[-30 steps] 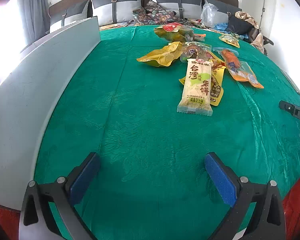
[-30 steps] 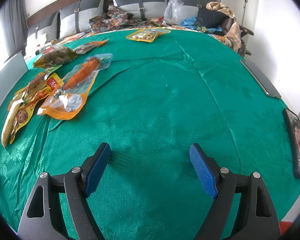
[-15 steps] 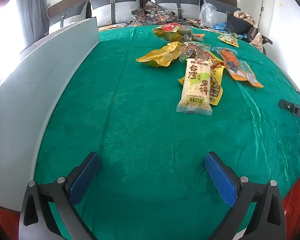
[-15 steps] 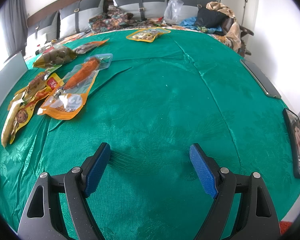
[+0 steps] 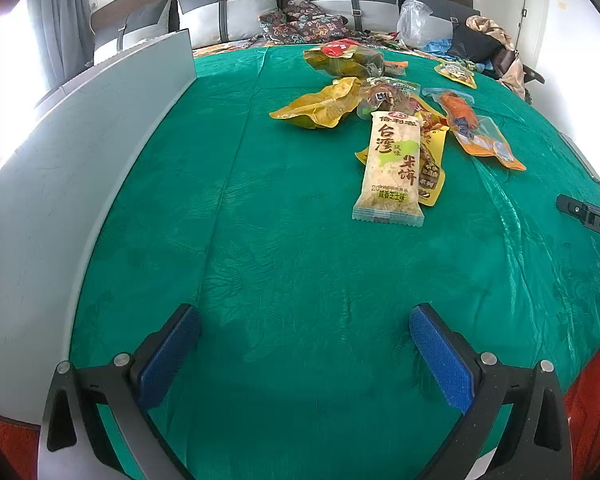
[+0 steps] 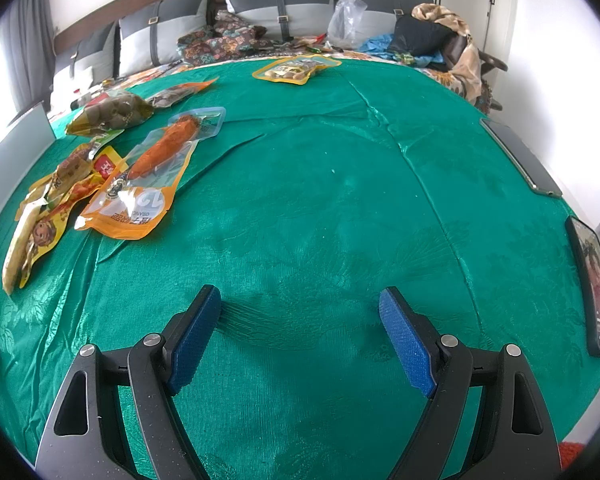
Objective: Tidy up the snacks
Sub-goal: 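Return the left tool to the table toward the white rice-cracker bar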
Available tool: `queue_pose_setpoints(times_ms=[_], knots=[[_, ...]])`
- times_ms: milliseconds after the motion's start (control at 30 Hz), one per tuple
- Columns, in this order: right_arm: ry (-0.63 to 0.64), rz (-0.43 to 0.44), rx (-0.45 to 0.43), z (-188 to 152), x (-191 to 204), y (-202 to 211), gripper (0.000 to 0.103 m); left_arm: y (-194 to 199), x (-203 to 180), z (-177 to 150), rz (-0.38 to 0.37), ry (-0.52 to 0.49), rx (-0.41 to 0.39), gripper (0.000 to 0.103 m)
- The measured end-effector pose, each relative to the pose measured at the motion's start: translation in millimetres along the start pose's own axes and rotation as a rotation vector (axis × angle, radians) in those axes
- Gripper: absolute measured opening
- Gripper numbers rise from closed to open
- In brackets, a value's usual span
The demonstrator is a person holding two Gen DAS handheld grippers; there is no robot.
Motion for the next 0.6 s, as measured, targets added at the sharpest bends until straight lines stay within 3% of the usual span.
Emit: queue_pose_setpoints(times_ms=[600], knots=[[0.000,0.000,0.000,0.1,-0.1,-0.4,0.085,3.4,-7.4,-2.2,-0.049,-0.021,0.060,0.103]])
Point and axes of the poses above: each gripper's, at about its wrist camera, not at the fingertips, and y roughly against the way its jaws point, x to its left, z to its top, the point moved 3 cm from there along -y, roughly the way its jaws point, and after that the axes turned 10 degrees about y, right-handed, at the moved point
